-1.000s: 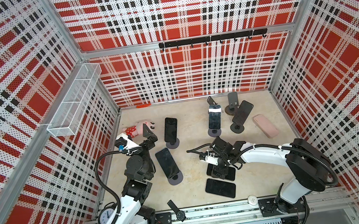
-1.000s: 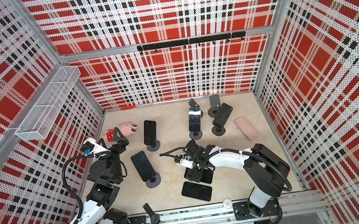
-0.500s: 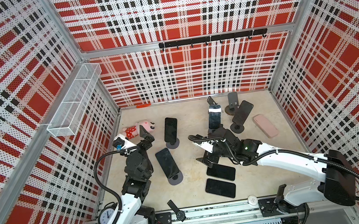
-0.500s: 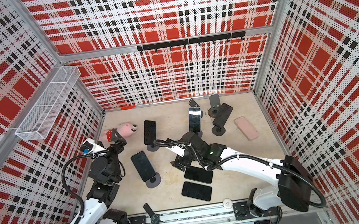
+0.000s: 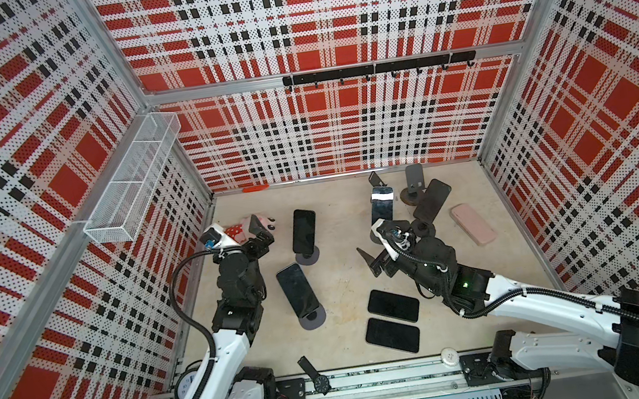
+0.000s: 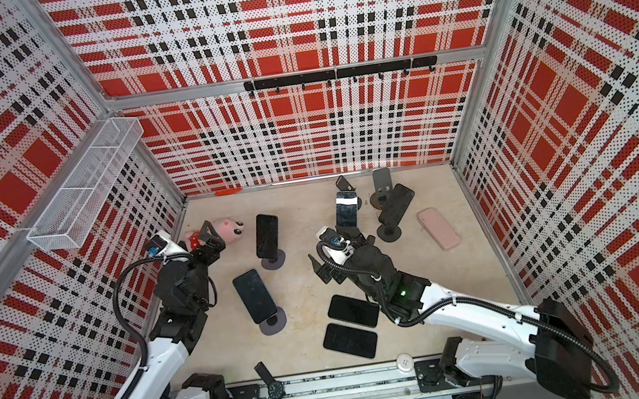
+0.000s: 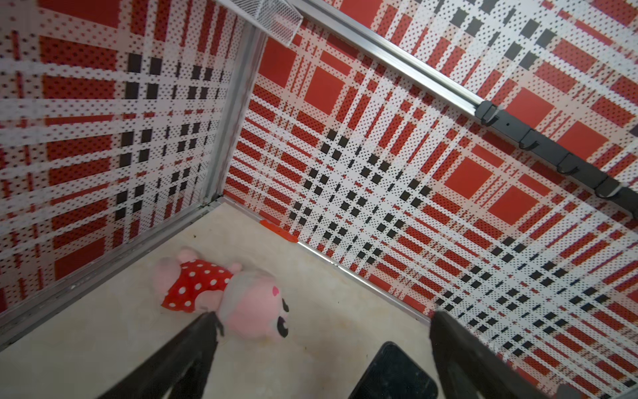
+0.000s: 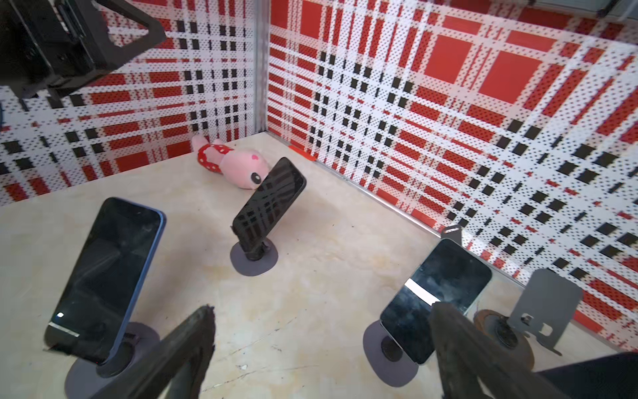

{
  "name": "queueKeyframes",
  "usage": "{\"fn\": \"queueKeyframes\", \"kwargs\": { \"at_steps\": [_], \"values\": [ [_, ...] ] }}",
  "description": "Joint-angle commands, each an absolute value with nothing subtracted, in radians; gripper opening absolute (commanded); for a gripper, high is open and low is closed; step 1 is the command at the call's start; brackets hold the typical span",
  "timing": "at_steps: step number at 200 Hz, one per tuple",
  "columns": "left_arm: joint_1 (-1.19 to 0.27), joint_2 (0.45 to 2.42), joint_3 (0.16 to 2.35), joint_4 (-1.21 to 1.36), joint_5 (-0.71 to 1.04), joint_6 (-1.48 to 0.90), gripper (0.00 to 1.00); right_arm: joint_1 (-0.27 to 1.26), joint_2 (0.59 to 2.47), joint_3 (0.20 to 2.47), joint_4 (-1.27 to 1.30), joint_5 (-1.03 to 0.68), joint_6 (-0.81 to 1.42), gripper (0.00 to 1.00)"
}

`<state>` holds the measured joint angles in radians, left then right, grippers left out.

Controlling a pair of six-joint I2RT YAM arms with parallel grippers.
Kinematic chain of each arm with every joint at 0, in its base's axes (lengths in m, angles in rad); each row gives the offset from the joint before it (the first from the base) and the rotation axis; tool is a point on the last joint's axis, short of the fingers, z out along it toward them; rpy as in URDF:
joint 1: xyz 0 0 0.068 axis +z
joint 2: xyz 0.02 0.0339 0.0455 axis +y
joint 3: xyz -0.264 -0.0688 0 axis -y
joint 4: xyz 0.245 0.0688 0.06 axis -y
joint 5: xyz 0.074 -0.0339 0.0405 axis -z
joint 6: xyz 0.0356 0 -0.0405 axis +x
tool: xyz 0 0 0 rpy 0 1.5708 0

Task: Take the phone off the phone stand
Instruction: 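Move the right gripper back toward the stands while the left gripper reaches a blue-framed phone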

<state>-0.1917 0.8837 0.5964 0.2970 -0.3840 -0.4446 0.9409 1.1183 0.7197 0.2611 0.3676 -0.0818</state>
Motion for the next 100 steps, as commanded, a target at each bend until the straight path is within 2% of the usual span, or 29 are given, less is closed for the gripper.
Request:
{"fn": "queueKeyframes", "kwargs": {
  "at_steps": [1, 28, 62, 100],
  "values": [
    [-0.207, 0.934, 0.668, 0.249, -0.300, -0.435, 0.98, 0.932, 1.129, 0.697, 0.353, 0.559, -0.050, 1.00],
    [-0.283, 1.009, 0.769, 0.190, -0.300, -0.376, 0.98, 0.908, 1.133, 0.675, 0.359, 0.673, 0.004, 1.00],
    [-0.364, 1.106, 0.906, 0.099, -0.328, -0.263, 0.98, 0.861, 1.088, 0.569, 0.424, 0.581, 0.095, 1.00],
    [-0.380, 1.153, 0.960, 0.068, -0.252, -0.170, 0.98, 0.848, 1.101, 0.482, 0.493, 0.599, 0.095, 1.00]
  ]
}}
